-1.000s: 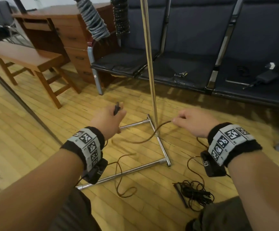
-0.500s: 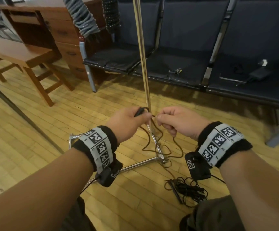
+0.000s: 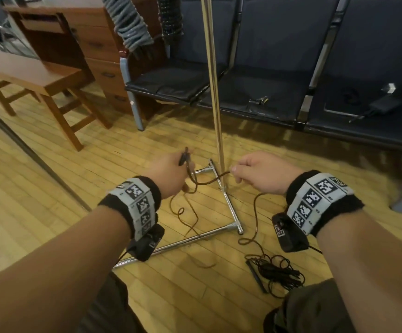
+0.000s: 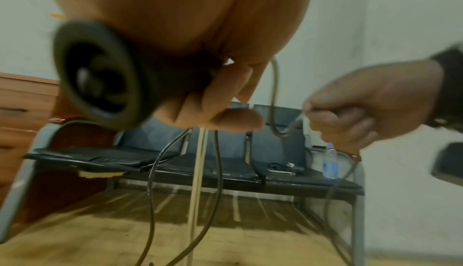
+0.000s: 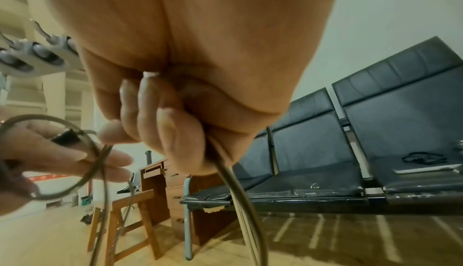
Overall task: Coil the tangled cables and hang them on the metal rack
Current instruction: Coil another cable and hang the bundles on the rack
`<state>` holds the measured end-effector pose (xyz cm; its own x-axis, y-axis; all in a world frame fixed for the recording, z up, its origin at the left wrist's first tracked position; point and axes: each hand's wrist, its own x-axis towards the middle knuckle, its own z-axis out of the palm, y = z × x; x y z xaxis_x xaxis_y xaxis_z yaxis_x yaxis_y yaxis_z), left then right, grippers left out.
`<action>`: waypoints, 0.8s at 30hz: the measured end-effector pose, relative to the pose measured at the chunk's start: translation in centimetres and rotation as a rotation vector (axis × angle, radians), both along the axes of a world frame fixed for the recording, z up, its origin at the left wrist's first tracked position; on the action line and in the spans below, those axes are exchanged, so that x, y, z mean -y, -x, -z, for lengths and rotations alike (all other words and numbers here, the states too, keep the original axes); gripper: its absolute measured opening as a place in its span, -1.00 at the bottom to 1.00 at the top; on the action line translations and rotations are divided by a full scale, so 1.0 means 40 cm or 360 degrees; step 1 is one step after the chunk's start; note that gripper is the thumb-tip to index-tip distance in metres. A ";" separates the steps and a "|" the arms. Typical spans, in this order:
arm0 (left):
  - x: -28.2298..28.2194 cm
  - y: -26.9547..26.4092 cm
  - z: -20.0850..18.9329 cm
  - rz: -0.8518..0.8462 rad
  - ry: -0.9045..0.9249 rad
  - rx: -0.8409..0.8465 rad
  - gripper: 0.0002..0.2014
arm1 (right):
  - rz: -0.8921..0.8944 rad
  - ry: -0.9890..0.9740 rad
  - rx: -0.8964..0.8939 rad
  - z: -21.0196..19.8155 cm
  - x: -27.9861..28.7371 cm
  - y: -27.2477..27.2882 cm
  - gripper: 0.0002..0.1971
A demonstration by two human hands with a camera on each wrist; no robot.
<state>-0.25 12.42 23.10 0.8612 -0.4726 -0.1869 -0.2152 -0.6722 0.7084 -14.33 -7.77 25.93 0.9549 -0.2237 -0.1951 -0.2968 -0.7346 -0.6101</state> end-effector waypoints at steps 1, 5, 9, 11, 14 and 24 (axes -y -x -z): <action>0.015 0.011 0.003 0.0033 0.0003 -0.0006 -0.64 | 0.0012 -0.0030 -0.0002 -0.004 -0.001 -0.002 -0.63; 0.043 0.013 0.004 -0.0127 0.0132 -0.0059 -0.58 | 0.0091 0.0189 -0.0182 -0.001 0.028 0.011 -0.63; 0.036 0.023 -0.006 -0.0012 0.0152 0.0040 -0.49 | 0.0131 0.0359 -0.0300 0.005 0.049 0.022 -0.60; 0.050 0.046 -0.009 0.0215 0.0162 0.0027 -0.52 | 0.0067 0.0190 -0.0236 0.002 0.036 0.019 -0.64; 0.085 0.081 -0.007 0.0543 0.0176 -0.0194 -0.73 | -0.0028 -0.0281 -0.0141 -0.013 0.004 0.010 -0.71; 0.049 0.026 -0.051 0.0267 0.0539 -0.0385 -0.83 | 0.0041 -0.0519 -0.0001 -0.015 0.039 0.016 -0.66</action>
<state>-1.29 10.48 25.12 0.7178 -0.6714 -0.1845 -0.1024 -0.3639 0.9258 -14.97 -9.31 26.52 0.9497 -0.1731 -0.2609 -0.3129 -0.4927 -0.8120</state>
